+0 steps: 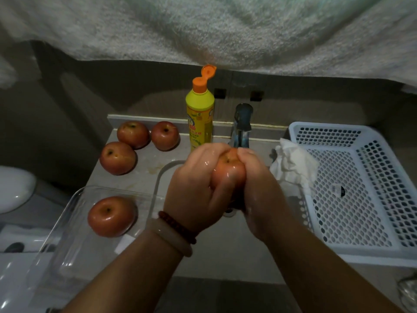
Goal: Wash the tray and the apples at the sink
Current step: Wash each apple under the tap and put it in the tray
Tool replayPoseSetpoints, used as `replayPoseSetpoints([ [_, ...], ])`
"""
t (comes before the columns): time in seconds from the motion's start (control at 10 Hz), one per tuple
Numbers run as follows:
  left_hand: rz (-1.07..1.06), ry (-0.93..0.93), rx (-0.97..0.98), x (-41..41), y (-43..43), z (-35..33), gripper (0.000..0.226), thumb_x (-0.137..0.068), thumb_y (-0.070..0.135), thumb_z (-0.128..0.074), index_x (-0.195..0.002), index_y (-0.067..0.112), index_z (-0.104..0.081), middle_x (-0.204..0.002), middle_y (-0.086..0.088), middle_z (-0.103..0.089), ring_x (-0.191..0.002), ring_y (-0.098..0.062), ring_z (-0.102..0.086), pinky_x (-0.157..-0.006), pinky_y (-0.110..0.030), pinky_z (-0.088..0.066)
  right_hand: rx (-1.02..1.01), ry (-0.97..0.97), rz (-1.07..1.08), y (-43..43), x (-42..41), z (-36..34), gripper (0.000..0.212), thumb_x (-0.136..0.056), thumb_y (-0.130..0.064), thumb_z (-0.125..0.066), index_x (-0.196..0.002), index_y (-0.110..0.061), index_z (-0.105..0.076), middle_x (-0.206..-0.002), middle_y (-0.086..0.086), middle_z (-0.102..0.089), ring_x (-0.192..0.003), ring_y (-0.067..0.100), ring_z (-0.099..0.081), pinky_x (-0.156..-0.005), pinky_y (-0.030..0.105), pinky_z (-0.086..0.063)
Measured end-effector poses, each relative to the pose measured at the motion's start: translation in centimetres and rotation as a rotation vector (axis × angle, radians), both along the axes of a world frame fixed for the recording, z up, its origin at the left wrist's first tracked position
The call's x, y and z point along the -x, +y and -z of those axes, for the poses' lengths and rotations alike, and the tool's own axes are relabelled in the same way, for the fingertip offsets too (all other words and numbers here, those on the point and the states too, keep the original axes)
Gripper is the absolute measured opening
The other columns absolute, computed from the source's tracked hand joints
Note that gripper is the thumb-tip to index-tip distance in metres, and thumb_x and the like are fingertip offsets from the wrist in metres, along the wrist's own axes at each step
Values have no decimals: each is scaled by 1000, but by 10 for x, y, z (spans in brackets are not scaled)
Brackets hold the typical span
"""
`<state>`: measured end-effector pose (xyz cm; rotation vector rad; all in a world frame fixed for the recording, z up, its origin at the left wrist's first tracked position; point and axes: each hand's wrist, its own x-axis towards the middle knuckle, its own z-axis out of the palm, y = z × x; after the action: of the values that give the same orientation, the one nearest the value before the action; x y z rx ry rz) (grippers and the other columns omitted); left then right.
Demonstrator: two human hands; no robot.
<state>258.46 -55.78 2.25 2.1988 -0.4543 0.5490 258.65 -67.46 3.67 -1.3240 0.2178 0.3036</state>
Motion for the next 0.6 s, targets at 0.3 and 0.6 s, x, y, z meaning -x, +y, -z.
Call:
replayPoseSetpoints([
  [0.3, -89, 499, 506, 6, -14, -3, 61, -93, 34, -51, -132, -12, -44, -97, -14, -64, -84, -26, -65, -75, -22, -48, 1027, -1111, -43, -15, 1, 33, 49, -96, -50, -34, -129, -15, -45, -117, 15, -56, -96, 22, -57, -76, 36, -50],
  [0.6, -281, 253, 468, 10, -37, 9, 29, -99, 24, -40, -108, 3, -59, -88, 5, -59, -81, -5, -57, -74, -9, -41, 473, -668, 215, 11, 7, 11, 17, -97, -33, -45, -107, -29, -57, -109, -18, -61, -98, -5, -57, -79, 10, -47],
])
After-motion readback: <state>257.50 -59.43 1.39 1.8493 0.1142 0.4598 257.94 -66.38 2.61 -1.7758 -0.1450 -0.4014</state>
